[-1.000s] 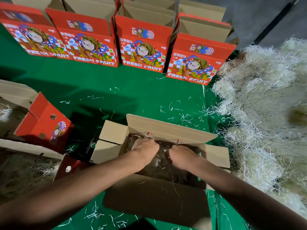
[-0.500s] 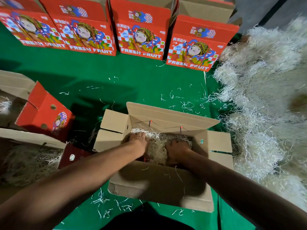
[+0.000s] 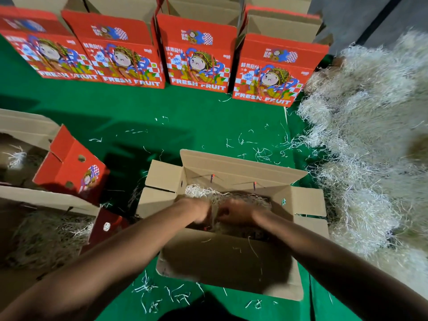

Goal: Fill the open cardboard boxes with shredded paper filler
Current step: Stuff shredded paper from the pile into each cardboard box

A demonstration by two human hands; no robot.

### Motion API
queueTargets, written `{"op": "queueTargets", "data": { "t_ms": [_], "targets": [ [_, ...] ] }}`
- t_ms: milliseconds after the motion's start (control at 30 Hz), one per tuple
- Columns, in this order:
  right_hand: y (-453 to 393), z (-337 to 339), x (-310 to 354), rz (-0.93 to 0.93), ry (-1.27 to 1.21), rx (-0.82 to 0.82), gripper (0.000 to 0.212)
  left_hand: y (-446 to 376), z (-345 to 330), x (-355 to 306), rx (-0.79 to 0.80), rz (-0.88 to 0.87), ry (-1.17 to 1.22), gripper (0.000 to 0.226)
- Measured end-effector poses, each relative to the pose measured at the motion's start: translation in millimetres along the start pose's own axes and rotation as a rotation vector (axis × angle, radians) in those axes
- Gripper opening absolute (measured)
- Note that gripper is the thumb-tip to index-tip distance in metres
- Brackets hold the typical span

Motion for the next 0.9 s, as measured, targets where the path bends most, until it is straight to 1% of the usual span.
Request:
{"op": "queueTargets", "data": {
  "t_ms": [33, 100, 233, 267, 333, 400, 467, 533, 567, 600, 633, 667, 733, 767, 800, 833, 900],
  "targets": [
    [-1.9, -6.0, -3.1, 0.005, 0.019, 0.049, 0.021, 1.2, -0.8, 0.2, 0.028, 0.016, -0.025, 0.054],
    [-3.8, -11.6, -8.9, -0.015, 0.042, 0.090, 0.018, 0.7, 1.6, 1.2, 0.043, 0.013, -0.073, 0.058],
    [-14.6, -18.3, -8.8, -0.056, 0.230, 0.096, 0.032, -6.9, -2.6, -1.8, 0.067, -0.009, -0.131, 0.053],
    [-16.8, -19.7, -8.2, -0.059, 0.285, 0.085, 0.033, -10.3, -5.5, -3.0, 0.068, -0.017, -0.183, 0.055],
    [-18.0, -21.5, -11.0, -0.073, 0.362, 0.048, 0.037, -16.9, -8.5, -4.6, 0.059, -0.015, -0.314, 0.066],
    [-16.9, -20.4, -17.5, -0.079, 0.377, -0.004, 0.049, -22.8, -10.0, -5.8, 0.038, 0.014, -0.357, 0.080],
    [-13.7, -18.3, -23.6, -0.127, 0.404, -0.027, 0.072, -24.2, -10.8, -3.6, 0.016, 0.052, -0.319, 0.095],
    [-10.7, -19.2, -26.4, -0.182, 0.409, -0.080, 0.093, -23.0, -11.4, -0.8, 0.007, 0.053, -0.347, 0.100],
    [-9.3, -21.5, -25.2, -0.191, 0.427, -0.104, 0.097, -20.9, -10.6, -0.9, -0.010, 0.050, -0.352, 0.102],
    [-6.5, -24.6, -23.3, -0.193, 0.448, -0.115, 0.097, -17.6, -8.8, -2.0, -0.029, 0.040, -0.339, 0.105],
    [-5.1, -24.4, -20.5, -0.165, 0.489, -0.134, 0.092, -13.6, -5.2, -3.9, -0.047, 0.030, -0.306, 0.103],
    [-1.4, -21.9, -19.0, -0.130, 0.552, -0.131, 0.084, -9.4, -1.0, -5.9, -0.077, 0.020, -0.269, 0.093],
    [8.0, -5.3, -15.0, -0.094, 0.634, -0.107, 0.055, 0.2, 8.3, -7.7, -0.157, 0.005, -0.232, 0.057],
    [11.9, 2.0, -13.9, -0.070, 0.586, -0.110, 0.039, 3.6, 11.6, -7.1, -0.209, -0.010, -0.225, 0.044],
    [15.5, 8.6, -12.5, -0.059, 0.517, -0.131, 0.028, 7.2, 14.1, -6.5, -0.270, -0.028, -0.214, 0.036],
    [16.3, 15.5, -10.6, -0.072, 0.452, -0.181, 0.022, 9.5, 16.4, -6.1, -0.332, -0.043, -0.202, 0.032],
    [17.3, 20.8, -3.8, -0.141, 0.369, -0.221, 0.024, 8.9, 18.8, -7.6, -0.409, -0.044, -0.200, 0.030]
  ]
}}
Point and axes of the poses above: each hand's wrist, its own y-axis away from the middle knuckle, its own z-axis out of the back of the hand, x = y × z, the point moved 1 cm from there along -y, towards the middle knuckle, and after that the axes turned 12 degrees about -y, right-handed, at the moved point
